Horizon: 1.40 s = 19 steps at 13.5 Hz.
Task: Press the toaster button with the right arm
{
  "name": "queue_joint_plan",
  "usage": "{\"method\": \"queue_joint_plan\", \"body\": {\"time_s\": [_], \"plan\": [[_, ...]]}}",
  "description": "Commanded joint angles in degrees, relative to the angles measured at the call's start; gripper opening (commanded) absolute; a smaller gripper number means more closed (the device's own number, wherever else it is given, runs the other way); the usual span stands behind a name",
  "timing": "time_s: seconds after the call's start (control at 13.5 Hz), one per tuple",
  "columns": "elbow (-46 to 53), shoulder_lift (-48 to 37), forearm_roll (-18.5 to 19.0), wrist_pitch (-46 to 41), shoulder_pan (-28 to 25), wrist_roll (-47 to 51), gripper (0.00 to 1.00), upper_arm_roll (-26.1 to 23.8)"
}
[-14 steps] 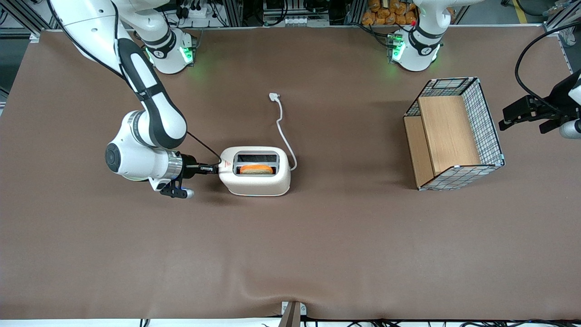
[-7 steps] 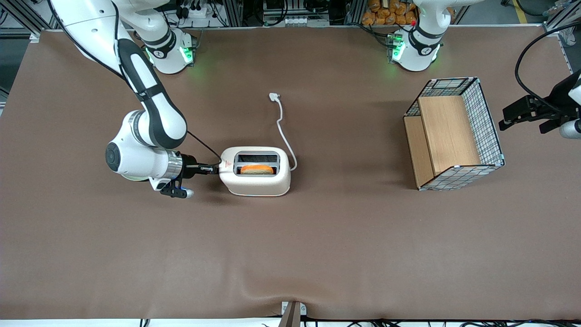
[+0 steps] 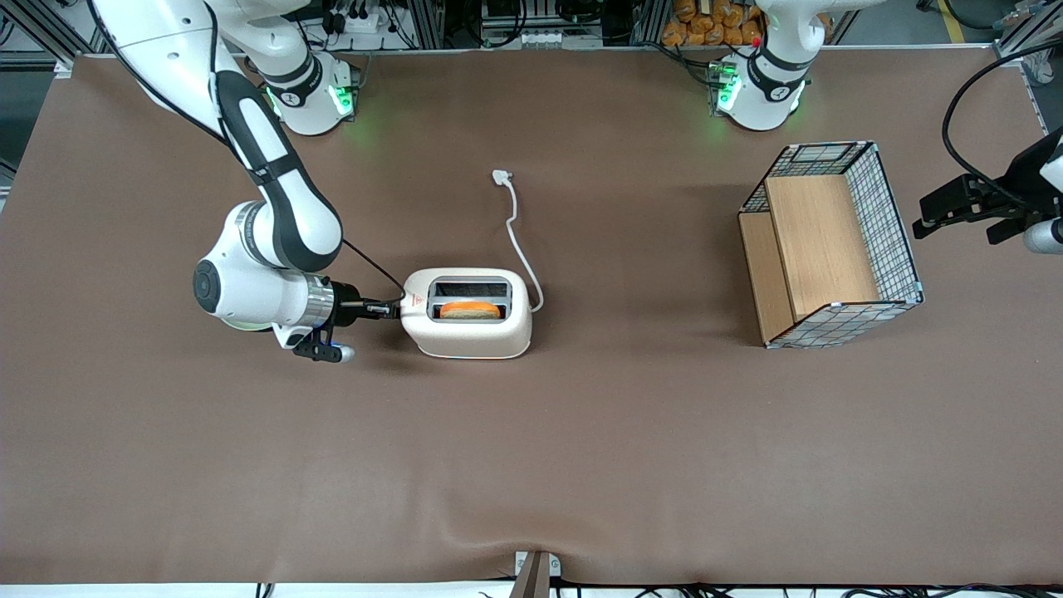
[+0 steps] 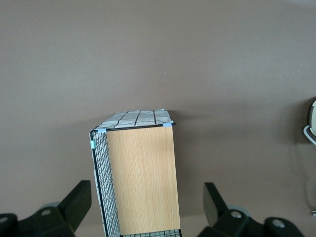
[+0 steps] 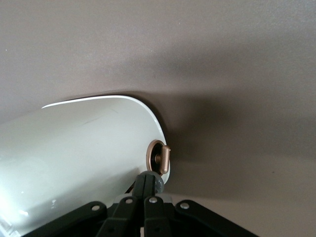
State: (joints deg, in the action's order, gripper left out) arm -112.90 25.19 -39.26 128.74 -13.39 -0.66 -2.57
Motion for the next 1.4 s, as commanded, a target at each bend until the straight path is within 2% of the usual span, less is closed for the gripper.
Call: {"method": "queue_joint_plan", "body": {"time_s": [0.0, 1.33], "plan": [[-1.8, 3.2, -2.0, 4.2, -2.4, -2.4, 0.0, 0.1], [0.8, 2.6, -1.9, -1.6, -1.8, -1.6, 0.0, 0.4]]}}
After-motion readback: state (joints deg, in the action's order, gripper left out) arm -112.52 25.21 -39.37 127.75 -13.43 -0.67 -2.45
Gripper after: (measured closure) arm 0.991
